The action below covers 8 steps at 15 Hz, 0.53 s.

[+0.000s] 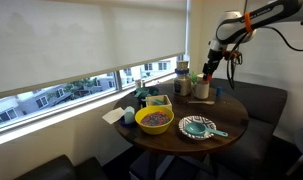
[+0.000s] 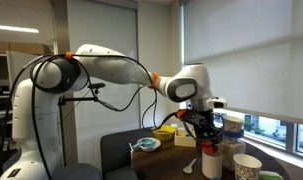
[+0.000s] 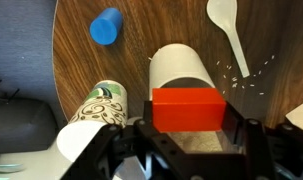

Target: Pick up the red block and put it in the white cup

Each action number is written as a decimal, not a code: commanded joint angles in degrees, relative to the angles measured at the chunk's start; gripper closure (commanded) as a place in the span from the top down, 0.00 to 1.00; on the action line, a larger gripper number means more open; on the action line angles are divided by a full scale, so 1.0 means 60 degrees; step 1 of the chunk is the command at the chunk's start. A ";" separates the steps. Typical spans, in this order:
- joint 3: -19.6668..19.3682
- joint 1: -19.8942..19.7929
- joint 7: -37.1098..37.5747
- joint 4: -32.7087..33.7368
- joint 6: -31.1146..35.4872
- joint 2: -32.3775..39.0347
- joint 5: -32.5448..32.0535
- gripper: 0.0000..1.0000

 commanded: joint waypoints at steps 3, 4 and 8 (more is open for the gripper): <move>0.0091 -0.0089 -0.0198 0.0300 0.0549 0.0417 0.0509 0.41; 0.0099 -0.0091 -0.0183 0.0300 0.0614 0.0443 0.0521 0.41; 0.0149 -0.0092 -0.0176 0.0339 0.0529 0.0477 0.0673 0.98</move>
